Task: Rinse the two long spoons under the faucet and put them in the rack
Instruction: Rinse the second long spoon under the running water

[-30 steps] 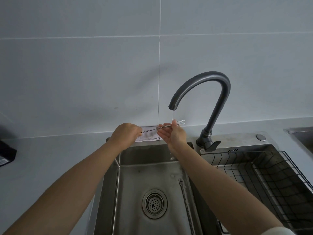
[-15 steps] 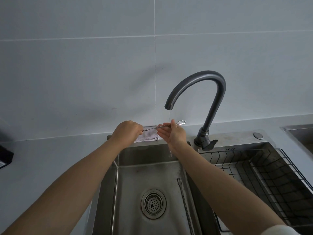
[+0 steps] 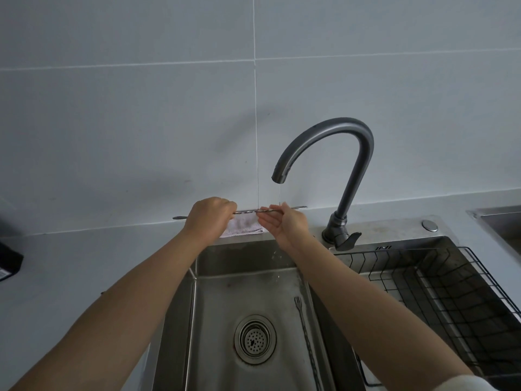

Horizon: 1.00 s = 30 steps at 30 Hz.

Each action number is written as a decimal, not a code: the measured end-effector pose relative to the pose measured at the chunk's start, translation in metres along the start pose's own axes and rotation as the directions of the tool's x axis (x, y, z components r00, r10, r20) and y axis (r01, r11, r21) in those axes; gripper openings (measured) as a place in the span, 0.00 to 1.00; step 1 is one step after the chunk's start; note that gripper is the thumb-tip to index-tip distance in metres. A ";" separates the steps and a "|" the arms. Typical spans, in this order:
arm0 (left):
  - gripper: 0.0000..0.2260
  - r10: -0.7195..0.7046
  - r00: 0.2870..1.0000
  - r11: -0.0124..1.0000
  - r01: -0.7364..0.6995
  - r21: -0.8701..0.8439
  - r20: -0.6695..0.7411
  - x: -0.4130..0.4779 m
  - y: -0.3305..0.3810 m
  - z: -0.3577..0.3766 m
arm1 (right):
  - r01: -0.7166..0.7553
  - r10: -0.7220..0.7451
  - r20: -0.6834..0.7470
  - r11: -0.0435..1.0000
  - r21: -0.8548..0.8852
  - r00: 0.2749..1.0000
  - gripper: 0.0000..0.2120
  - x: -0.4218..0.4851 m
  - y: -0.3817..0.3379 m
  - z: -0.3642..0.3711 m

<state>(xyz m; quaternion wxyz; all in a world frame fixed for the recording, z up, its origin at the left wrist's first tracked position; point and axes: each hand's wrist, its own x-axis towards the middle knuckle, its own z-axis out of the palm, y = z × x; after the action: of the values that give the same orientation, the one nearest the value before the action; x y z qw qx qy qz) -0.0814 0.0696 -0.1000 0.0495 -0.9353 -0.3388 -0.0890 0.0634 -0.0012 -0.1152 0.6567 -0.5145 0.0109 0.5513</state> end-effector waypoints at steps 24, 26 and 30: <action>0.19 -0.056 0.993 0.985 0.071 0.156 -0.101 -0.011 -0.019 -0.001 | 0.138 -0.132 0.078 0.988 -0.066 0.988 0.09 -0.004 -0.013 -0.014; 0.18 -0.066 0.992 0.982 0.084 0.171 -0.110 -0.012 -0.018 -0.002 | 0.172 -0.166 0.082 0.983 -0.071 0.983 0.06 -0.003 -0.012 -0.016; 0.16 -0.054 0.984 0.980 0.085 0.180 -0.170 -0.010 -0.012 -0.004 | 0.209 -0.195 0.100 0.965 -0.159 0.976 0.05 -0.001 -0.017 -0.023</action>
<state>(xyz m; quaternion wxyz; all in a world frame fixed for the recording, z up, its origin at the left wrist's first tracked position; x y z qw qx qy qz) -0.0973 0.0717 -0.0974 0.1617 -0.9035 -0.3732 -0.1352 0.0878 -0.0154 -0.1145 0.6636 -0.5431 -0.1157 0.5013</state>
